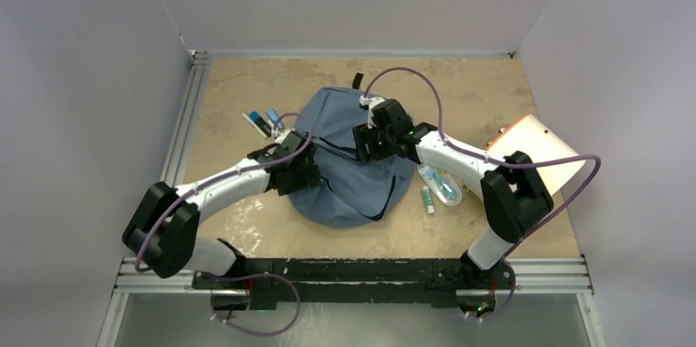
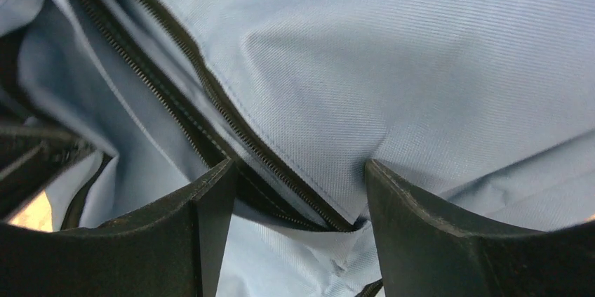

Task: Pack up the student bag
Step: Unzip the student bag at the center of the board.

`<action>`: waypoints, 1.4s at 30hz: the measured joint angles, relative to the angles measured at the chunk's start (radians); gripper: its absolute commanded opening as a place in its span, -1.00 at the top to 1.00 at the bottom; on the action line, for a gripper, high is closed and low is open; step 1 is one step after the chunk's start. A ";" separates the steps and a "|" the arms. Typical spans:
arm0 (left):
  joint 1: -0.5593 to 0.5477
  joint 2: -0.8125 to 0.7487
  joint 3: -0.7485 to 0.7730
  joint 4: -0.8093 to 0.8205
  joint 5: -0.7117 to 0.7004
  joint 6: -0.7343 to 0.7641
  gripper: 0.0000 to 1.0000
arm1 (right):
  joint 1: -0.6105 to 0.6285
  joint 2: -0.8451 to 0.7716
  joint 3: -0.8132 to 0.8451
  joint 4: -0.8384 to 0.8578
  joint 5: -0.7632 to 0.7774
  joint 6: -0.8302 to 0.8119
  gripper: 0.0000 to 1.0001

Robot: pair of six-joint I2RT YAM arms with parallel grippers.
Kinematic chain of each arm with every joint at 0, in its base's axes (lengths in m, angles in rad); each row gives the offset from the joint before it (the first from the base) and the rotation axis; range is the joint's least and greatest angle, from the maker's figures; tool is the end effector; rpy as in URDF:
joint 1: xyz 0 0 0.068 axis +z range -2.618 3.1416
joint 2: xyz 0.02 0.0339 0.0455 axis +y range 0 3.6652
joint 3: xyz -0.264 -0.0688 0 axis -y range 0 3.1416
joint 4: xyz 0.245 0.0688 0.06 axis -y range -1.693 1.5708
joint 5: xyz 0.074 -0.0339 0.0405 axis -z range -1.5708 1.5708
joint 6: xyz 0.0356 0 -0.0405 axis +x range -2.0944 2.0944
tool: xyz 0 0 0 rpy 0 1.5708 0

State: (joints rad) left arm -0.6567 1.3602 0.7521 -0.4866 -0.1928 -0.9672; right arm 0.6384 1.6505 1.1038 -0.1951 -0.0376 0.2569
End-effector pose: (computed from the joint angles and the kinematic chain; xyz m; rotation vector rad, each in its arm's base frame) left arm 0.2022 -0.1473 0.1841 -0.4733 2.6204 -0.2916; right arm 0.2901 0.2170 0.2265 -0.4675 2.3176 0.4903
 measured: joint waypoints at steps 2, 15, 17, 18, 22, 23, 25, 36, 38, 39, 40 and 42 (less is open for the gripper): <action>0.052 0.042 0.050 0.013 0.016 0.054 -0.41 | 0.008 0.000 0.000 0.011 -0.019 0.000 -0.36; 0.138 -0.185 0.141 -0.025 -0.039 0.132 -0.33 | 0.053 0.000 0.003 0.050 -0.044 0.003 -0.37; 0.137 -0.296 0.122 -0.024 -0.038 0.131 -0.33 | 0.053 0.001 0.012 0.050 -0.011 0.000 -0.39; 0.138 -0.325 0.121 -0.018 -0.036 0.132 -0.33 | 0.053 0.001 0.022 0.050 0.005 -0.003 -0.39; 0.137 -0.324 0.121 0.040 -0.007 0.142 -0.33 | 0.052 -0.008 0.055 0.066 0.019 -0.014 -0.39; 0.137 -0.298 0.121 0.056 0.006 0.142 -0.33 | 0.052 -0.018 0.055 0.072 0.017 -0.014 -0.37; 0.137 -0.245 0.121 0.082 0.026 0.142 -0.33 | 0.052 -0.050 0.055 0.075 0.020 -0.010 -0.28; 0.063 0.042 0.227 0.193 0.006 0.061 -0.50 | 0.039 -0.136 -0.004 0.119 0.190 0.087 -0.23; 0.047 0.079 0.258 0.204 -0.004 0.045 -0.50 | 0.034 -0.136 -0.023 0.118 0.206 0.100 -0.24; 0.040 0.101 0.277 0.206 -0.006 0.040 -0.50 | 0.031 -0.136 -0.030 0.118 0.209 0.104 -0.24; 0.036 0.125 0.297 0.206 -0.009 0.034 -0.50 | 0.028 -0.136 -0.035 0.118 0.212 0.110 -0.24; 0.032 0.172 0.336 0.201 -0.016 0.019 -0.50 | 0.025 -0.137 -0.043 0.119 0.217 0.119 -0.24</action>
State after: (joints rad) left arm -0.6243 1.5326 1.0878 -0.2859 -0.2089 -0.9478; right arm 0.6636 1.5131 1.0611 -0.0761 0.1799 0.3763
